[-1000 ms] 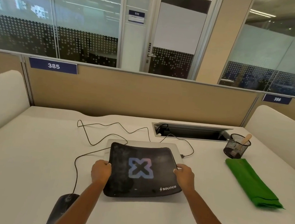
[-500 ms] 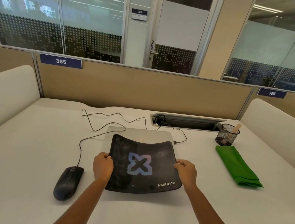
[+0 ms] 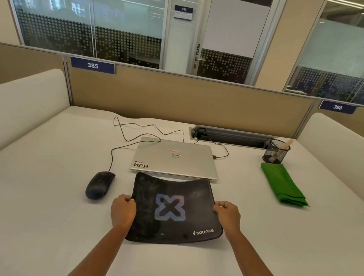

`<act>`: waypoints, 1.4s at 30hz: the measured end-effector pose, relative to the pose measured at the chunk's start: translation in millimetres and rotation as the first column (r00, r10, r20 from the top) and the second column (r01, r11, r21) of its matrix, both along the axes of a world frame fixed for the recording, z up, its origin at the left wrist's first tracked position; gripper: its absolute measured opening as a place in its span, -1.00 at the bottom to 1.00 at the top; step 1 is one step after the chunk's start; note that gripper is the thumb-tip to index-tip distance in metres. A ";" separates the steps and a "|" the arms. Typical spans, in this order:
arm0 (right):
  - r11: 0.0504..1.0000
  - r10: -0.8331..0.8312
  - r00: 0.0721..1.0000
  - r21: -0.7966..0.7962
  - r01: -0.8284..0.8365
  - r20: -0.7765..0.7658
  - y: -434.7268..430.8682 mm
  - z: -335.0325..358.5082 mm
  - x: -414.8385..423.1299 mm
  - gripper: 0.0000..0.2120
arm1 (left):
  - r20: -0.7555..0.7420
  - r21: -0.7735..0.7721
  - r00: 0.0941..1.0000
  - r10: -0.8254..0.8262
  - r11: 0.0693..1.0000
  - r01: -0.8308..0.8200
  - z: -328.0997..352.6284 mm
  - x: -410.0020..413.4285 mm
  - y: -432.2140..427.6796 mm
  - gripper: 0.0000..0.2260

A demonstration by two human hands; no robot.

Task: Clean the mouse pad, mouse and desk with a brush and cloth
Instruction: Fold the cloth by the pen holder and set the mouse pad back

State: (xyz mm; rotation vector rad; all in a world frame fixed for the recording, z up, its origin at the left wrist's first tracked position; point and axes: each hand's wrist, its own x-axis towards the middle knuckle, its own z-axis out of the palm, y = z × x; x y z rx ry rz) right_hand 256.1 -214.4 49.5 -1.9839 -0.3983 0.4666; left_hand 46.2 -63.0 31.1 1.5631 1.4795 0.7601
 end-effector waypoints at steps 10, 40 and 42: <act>0.993 -0.009 0.999 -0.117 0.013 0.030 -6.2 -11.2 -9.4 -0.85 | -0.084 -0.019 0.994 -0.070 0.997 0.068 -4.7 -21.1 8.9 -0.82; 0.926 0.356 0.783 -0.303 -0.224 0.509 161.4 -6.3 -161.6 -0.64 | -0.204 0.325 0.975 -0.094 0.932 0.158 10.4 -70.8 103.1 -0.71; 0.895 0.427 0.772 -0.341 -0.287 0.471 182.6 -5.4 -183.0 -0.54 | -0.241 0.270 0.962 -0.126 0.944 0.191 4.0 -80.0 112.7 -0.67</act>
